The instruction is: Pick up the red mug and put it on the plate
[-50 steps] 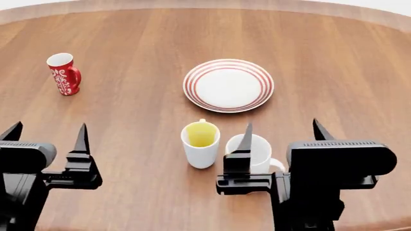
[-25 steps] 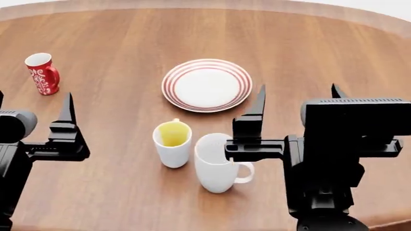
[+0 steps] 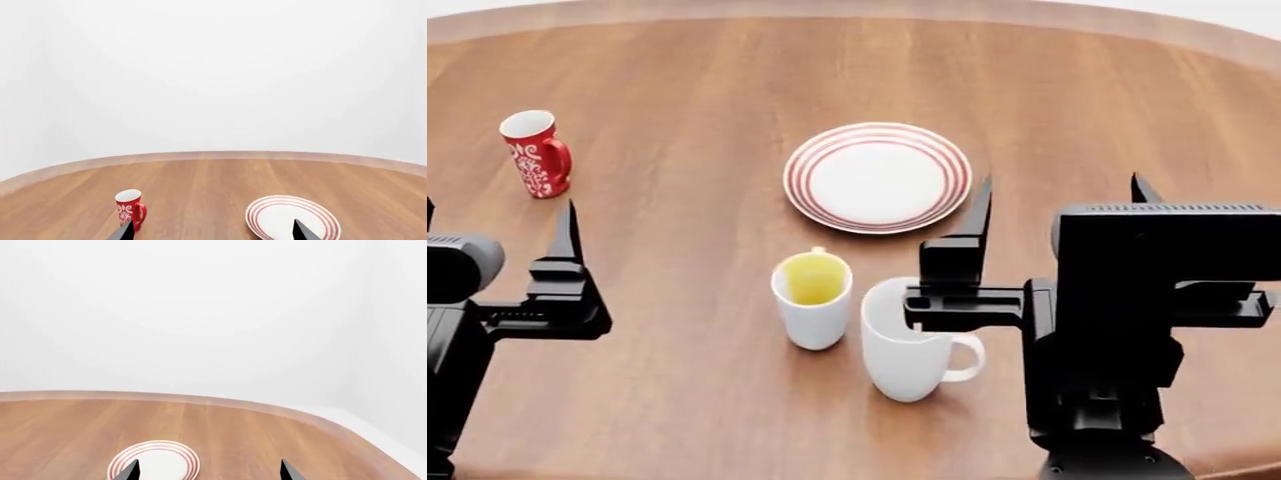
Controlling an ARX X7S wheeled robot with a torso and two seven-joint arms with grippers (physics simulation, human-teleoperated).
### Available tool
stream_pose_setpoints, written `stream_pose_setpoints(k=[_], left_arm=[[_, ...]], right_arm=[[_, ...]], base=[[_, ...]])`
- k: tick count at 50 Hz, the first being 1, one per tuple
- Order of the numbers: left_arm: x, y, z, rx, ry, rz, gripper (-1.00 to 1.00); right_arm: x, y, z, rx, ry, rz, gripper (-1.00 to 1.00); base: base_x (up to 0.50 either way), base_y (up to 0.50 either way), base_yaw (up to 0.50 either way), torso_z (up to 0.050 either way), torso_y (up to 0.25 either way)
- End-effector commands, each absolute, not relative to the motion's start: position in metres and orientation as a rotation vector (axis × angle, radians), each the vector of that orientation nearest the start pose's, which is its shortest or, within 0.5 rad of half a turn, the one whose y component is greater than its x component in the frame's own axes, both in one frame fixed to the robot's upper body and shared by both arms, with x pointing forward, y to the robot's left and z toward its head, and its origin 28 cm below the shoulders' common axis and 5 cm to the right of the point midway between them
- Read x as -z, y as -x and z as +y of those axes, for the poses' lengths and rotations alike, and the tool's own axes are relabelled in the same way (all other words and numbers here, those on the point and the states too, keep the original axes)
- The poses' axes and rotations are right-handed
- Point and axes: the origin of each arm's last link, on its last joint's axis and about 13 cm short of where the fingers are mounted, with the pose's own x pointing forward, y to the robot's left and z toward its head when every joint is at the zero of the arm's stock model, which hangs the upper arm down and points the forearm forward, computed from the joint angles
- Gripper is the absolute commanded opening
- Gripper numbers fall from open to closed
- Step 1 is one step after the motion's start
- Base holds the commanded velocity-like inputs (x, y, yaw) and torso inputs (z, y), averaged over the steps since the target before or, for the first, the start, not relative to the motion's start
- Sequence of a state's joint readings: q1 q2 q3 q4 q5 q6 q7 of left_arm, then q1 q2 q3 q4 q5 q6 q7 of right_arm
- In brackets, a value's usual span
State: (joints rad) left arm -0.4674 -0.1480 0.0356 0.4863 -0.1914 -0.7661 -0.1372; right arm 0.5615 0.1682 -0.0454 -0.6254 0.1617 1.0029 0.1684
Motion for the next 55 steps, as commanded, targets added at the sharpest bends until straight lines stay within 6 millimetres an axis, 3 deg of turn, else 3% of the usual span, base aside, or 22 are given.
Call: stream_pose_setpoints(k=[1,14,16,32,42,55], left_arm=[[-0.171,-0.267,0.222,-0.029,-0.016,-0.172,1.00],[-0.173,-0.267,0.224,-0.042,-0.011,-0.178,1.00],[-0.173,-0.267,0.223,-0.041,-0.012,-0.178,1.00],[-0.174,-0.267,0.224,-0.042,-0.012,-0.182,1.00],[-0.173,-0.266,0.225,-0.045,-0.013,-0.181,1.00],[-0.172,-0.267,0.226,-0.050,-0.009,-0.179,1.00]], right_arm=[[-0.203,-0.259,-0.108,0.051,0.096,-0.179,1.00],[-0.216,-0.289,-0.116,0.109,0.098,-0.152,1.00],[-0.215,-0.287,-0.115,0.042,0.071,-0.126,1.00],[-0.223,-0.296,-0.118,0.108,0.074,-0.125,1.00],[-0.221,-0.314,-0.135,0.195,0.036,-0.085,1.00],[-0.223,-0.321,-0.152,0.278,0.022,-0.079,1.00]], base=[[0.00,0.50,0.00,0.000,0.000],[0.00,0.04,0.00,0.000,0.000],[0.12,0.00,0.00,0.000,0.000],[0.50,0.00,0.00,0.000,0.000],[0.50,0.00,0.00,0.000,0.000],[0.50,0.00,0.00,0.000,0.001]])
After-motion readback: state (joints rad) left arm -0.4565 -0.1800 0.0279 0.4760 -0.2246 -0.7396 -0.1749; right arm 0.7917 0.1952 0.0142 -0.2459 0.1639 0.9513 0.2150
